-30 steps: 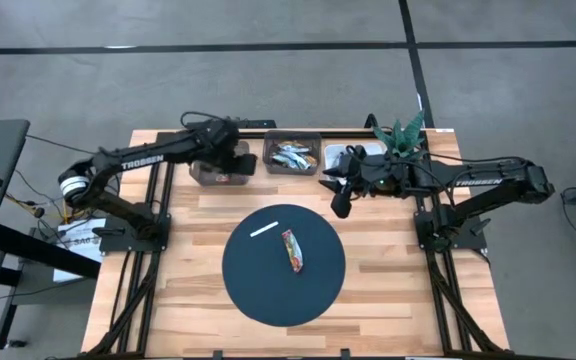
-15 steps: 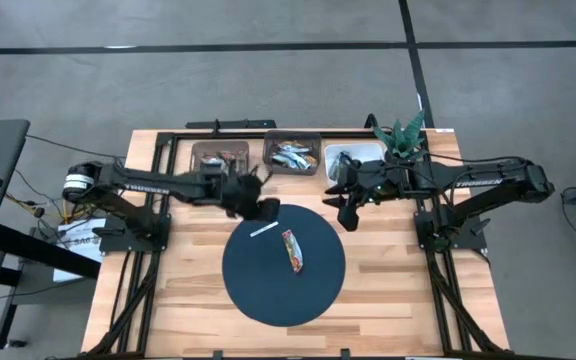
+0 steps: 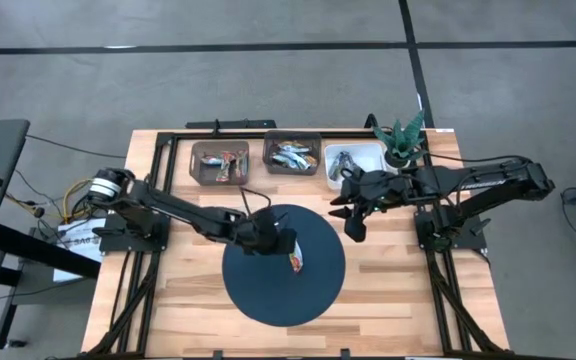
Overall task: Pick and place Granola Bars by type
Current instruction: Put the red granola bar into the left black bin
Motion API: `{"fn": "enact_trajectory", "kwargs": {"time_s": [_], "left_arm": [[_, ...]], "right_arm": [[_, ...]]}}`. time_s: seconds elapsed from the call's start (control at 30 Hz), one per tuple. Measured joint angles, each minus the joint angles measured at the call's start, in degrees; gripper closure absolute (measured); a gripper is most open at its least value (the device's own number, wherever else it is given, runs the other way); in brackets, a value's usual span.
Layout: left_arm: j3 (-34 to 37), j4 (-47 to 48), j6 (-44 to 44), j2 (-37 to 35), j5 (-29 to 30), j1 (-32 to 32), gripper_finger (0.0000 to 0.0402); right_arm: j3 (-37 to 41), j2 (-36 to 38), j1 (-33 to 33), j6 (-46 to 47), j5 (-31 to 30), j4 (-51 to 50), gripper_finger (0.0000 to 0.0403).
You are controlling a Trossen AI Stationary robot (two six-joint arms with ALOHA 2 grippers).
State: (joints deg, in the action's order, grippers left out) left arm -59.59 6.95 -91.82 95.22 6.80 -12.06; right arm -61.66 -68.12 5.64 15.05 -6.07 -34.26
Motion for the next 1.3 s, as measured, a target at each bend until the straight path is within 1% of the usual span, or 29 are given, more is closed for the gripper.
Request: {"fn": "enact_trajectory", "kwargs": {"time_s": [0.07, 0.13, 0.2, 0.27, 0.33, 0.4, 0.47, 0.53, 0.63, 0.67, 0.77, 0.83, 0.9, 0.97, 1.07, 1.13, 1.3], "left_arm": [[-0.4, 2.2, -0.2, 0.1, 1.7, -0.5, 0.0294], [-1.2, 2.3, -0.1, 0.9, 2.9, -0.6, 0.0294], [-1.7, 5.7, 0.9, 1.0, 2.9, -0.6, 0.0294], [-2.8, 5.1, 1.3, 2.7, 2.7, -0.5, 0.0294], [-2.9, 7.0, 1.4, 2.6, 3.0, -0.5, 0.0294], [-4.1, 6.1, -0.5, 4.3, 3.5, -0.5, 0.0294], [-5.0, 9.4, -1.2, 4.6, 5.0, -0.5, 0.0295], [-7.4, 9.6, -2.4, 6.3, 6.0, -0.5, 0.0295], [-9.7, 14.3, -4.5, 7.8, 7.5, -0.3, 0.0295], [-11.1, 14.3, -5.1, 8.8, 7.7, -0.3, 0.0295], [-14.2, 19.9, -5.3, 11.0, 7.4, 0.2, 0.0295], [-17.0, 20.7, -5.4, 13.4, 6.7, 0.6, 0.0295], [-19.4, 26.3, -5.5, 15.0, 6.4, 0.9, 0.0295], [-21.9, 27.0, -5.5, 16.8, 6.2, 1.2, 0.0295], [-24.4, 30.5, -5.6, 17.9, 5.9, 1.6, 0.0295], [-25.1, 29.4, -5.6, 18.5, 5.1, 1.7, 0.0295], [-25.2, 30.0, -8.0, 18.7, 4.6, 1.7, 0.0295]], "right_arm": [[0.0, 0.0, -0.1, 0.0, 0.0, -0.8, 0.0278], [0.0, 0.0, -0.2, 0.0, 0.0, -2.1, 0.0278], [0.0, 0.0, -0.5, 0.0, 0.0, -2.9, 0.0278], [0.0, 0.0, -0.8, 0.2, 0.0, -4.7, 0.0278], [0.0, 0.0, -1.3, 0.4, -0.1, -5.2, 0.0278], [0.0, 0.0, -1.8, 0.4, -0.1, -6.6, 0.0278], [0.0, 0.0, -2.5, 0.3, 0.0, -7.1, 0.0278], [0.0, 0.0, -3.0, -0.1, 0.0, -8.7, 0.0278], [-0.1, 0.0, -3.6, -1.0, 0.2, -9.5, 0.0278], [-0.1, 0.0, -3.6, -1.8, 0.2, -10.2, 0.0278], [-0.5, 0.0, -3.5, -3.3, 0.1, -11.4, 0.0278], [-0.6, 0.2, -3.5, -3.5, 0.2, -12.4, 0.0278], [-0.9, 0.4, -3.5, -4.4, 0.2, -12.2, 0.0278], [-0.9, 0.7, -3.5, -5.5, 0.2, -12.0, 0.0278], [-1.0, 1.2, -3.5, -6.0, 0.2, -11.7, 0.0278], [-0.8, 1.4, -3.5, -6.5, 0.2, -12.3, 0.0278], [-0.8, 1.8, -3.5, -6.6, 0.2, -12.1, 0.0278]]}}
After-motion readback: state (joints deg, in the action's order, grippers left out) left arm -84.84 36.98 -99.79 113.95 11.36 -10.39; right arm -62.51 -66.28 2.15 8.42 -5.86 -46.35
